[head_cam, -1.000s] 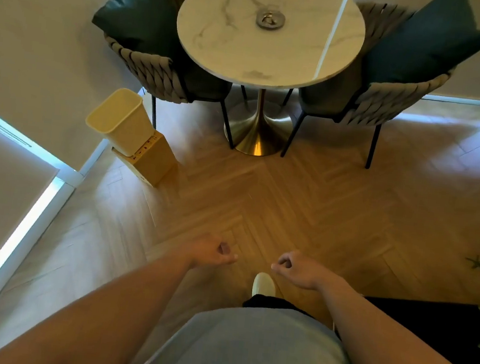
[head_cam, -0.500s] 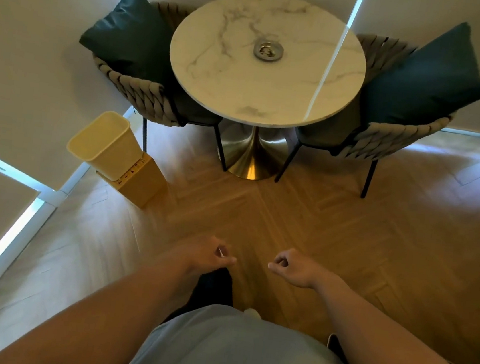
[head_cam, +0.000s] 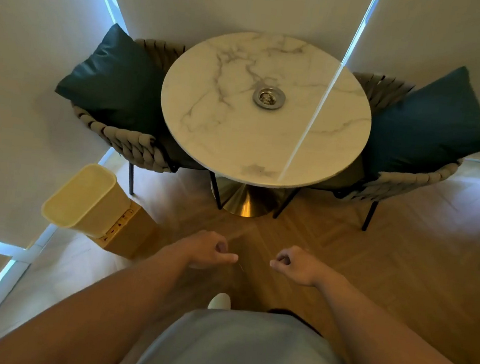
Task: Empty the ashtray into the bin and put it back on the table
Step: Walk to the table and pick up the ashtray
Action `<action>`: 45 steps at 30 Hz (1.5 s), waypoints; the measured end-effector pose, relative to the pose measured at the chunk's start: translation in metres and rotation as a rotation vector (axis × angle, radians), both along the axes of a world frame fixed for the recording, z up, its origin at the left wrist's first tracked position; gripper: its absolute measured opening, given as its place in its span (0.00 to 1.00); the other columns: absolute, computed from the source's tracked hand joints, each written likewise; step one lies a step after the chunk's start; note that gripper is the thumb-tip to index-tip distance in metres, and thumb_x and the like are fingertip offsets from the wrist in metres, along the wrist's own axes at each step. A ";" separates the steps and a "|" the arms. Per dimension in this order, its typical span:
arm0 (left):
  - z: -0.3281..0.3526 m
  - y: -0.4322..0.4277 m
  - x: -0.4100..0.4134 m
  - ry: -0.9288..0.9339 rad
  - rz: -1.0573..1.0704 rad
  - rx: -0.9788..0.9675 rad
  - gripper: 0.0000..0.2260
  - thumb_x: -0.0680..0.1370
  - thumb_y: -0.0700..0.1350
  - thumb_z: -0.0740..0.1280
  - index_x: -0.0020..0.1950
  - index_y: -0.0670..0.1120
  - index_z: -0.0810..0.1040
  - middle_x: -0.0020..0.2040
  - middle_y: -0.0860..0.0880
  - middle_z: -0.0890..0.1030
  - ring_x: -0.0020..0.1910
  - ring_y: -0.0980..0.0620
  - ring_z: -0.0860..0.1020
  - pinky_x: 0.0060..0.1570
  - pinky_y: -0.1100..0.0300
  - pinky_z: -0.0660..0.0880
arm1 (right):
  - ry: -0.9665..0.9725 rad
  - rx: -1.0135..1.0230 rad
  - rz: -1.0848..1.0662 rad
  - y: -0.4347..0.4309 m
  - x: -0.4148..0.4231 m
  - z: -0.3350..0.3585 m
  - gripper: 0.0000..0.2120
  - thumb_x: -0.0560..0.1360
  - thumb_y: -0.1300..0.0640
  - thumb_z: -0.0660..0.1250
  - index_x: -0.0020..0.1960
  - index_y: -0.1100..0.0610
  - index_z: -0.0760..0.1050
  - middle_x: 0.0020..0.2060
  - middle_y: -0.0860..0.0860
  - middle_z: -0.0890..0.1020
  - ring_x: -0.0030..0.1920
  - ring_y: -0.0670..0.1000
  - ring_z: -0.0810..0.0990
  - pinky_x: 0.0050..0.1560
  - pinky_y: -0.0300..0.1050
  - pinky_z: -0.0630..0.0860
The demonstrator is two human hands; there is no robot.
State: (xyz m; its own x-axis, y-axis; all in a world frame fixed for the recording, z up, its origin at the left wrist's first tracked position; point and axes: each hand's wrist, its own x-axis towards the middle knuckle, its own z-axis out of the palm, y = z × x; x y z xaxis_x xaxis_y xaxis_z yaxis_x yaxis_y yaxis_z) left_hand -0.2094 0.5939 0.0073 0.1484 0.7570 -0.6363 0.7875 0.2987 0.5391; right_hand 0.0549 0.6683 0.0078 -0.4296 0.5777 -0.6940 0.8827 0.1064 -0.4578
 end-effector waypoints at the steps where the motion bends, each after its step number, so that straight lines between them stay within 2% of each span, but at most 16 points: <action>1: 0.002 0.010 -0.007 -0.005 -0.009 -0.003 0.23 0.76 0.65 0.64 0.62 0.50 0.78 0.60 0.49 0.79 0.56 0.52 0.77 0.58 0.53 0.76 | -0.002 -0.003 0.004 0.009 -0.006 0.001 0.23 0.79 0.42 0.63 0.67 0.55 0.75 0.59 0.52 0.80 0.56 0.50 0.78 0.56 0.46 0.77; 6: 0.004 0.051 -0.027 -0.002 -0.029 -0.017 0.23 0.76 0.66 0.64 0.62 0.50 0.78 0.60 0.50 0.79 0.55 0.53 0.77 0.57 0.54 0.76 | -0.022 -0.007 0.009 0.051 -0.028 0.007 0.25 0.78 0.41 0.63 0.68 0.56 0.75 0.61 0.53 0.80 0.62 0.52 0.76 0.63 0.53 0.75; 11: -0.001 0.095 -0.035 0.002 -0.021 -0.036 0.24 0.75 0.67 0.64 0.61 0.51 0.78 0.59 0.50 0.79 0.55 0.52 0.78 0.57 0.53 0.77 | -0.015 0.000 0.029 0.100 -0.036 0.005 0.24 0.79 0.42 0.63 0.66 0.58 0.76 0.59 0.54 0.82 0.61 0.53 0.78 0.61 0.50 0.76; 14: -0.004 0.126 -0.033 0.014 -0.009 -0.051 0.25 0.74 0.68 0.65 0.61 0.51 0.79 0.59 0.50 0.80 0.56 0.51 0.79 0.59 0.51 0.77 | -0.028 0.007 0.048 0.135 -0.036 0.004 0.24 0.79 0.42 0.63 0.66 0.58 0.76 0.61 0.55 0.80 0.62 0.53 0.78 0.62 0.48 0.75; 17: -0.004 0.156 -0.029 0.032 0.021 -0.060 0.26 0.73 0.68 0.65 0.60 0.51 0.79 0.58 0.50 0.81 0.55 0.52 0.79 0.58 0.52 0.77 | -0.045 0.010 0.102 0.170 -0.037 0.005 0.24 0.79 0.42 0.62 0.64 0.59 0.77 0.60 0.55 0.81 0.60 0.54 0.78 0.62 0.50 0.75; 21: -0.003 0.195 -0.022 0.057 0.032 -0.069 0.21 0.76 0.63 0.66 0.61 0.50 0.79 0.59 0.51 0.81 0.56 0.53 0.79 0.60 0.53 0.77 | -0.006 -0.006 0.120 0.219 -0.034 0.011 0.22 0.79 0.43 0.62 0.63 0.59 0.77 0.59 0.55 0.81 0.59 0.55 0.79 0.61 0.50 0.76; 24: -0.001 0.224 -0.016 0.072 0.044 -0.058 0.17 0.77 0.58 0.67 0.61 0.50 0.79 0.59 0.49 0.81 0.55 0.52 0.79 0.59 0.56 0.76 | -0.002 -0.009 0.131 0.253 -0.031 0.014 0.25 0.79 0.42 0.62 0.67 0.59 0.75 0.63 0.56 0.79 0.61 0.55 0.78 0.61 0.48 0.74; 29: 0.004 0.270 -0.003 0.056 0.102 -0.057 0.17 0.77 0.56 0.68 0.61 0.50 0.79 0.58 0.49 0.81 0.53 0.52 0.79 0.56 0.58 0.76 | -0.014 -0.011 0.173 0.303 -0.027 0.010 0.26 0.79 0.41 0.62 0.69 0.58 0.74 0.64 0.56 0.78 0.61 0.55 0.77 0.62 0.48 0.74; 34: 0.007 0.299 0.000 0.052 0.110 -0.110 0.18 0.77 0.57 0.68 0.64 0.49 0.78 0.60 0.49 0.80 0.56 0.51 0.78 0.59 0.56 0.75 | -0.019 -0.026 0.226 0.334 -0.032 0.005 0.26 0.79 0.41 0.61 0.68 0.58 0.74 0.65 0.56 0.78 0.62 0.54 0.77 0.62 0.48 0.74; 45: -0.003 0.359 -0.045 0.013 0.049 -0.138 0.21 0.77 0.57 0.68 0.65 0.48 0.77 0.60 0.48 0.80 0.57 0.50 0.79 0.60 0.53 0.75 | -0.066 -0.048 0.140 0.383 -0.065 -0.004 0.24 0.78 0.43 0.64 0.67 0.57 0.74 0.62 0.55 0.78 0.60 0.54 0.77 0.59 0.45 0.72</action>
State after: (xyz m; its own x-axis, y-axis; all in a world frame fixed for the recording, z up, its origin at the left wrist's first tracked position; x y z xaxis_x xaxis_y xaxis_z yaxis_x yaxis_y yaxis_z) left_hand -0.2546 0.9533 0.0040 0.1039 0.6686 -0.7363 0.7768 0.4078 0.4799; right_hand -0.0099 1.0510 0.0041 -0.4564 0.4804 -0.7489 0.8890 0.2102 -0.4069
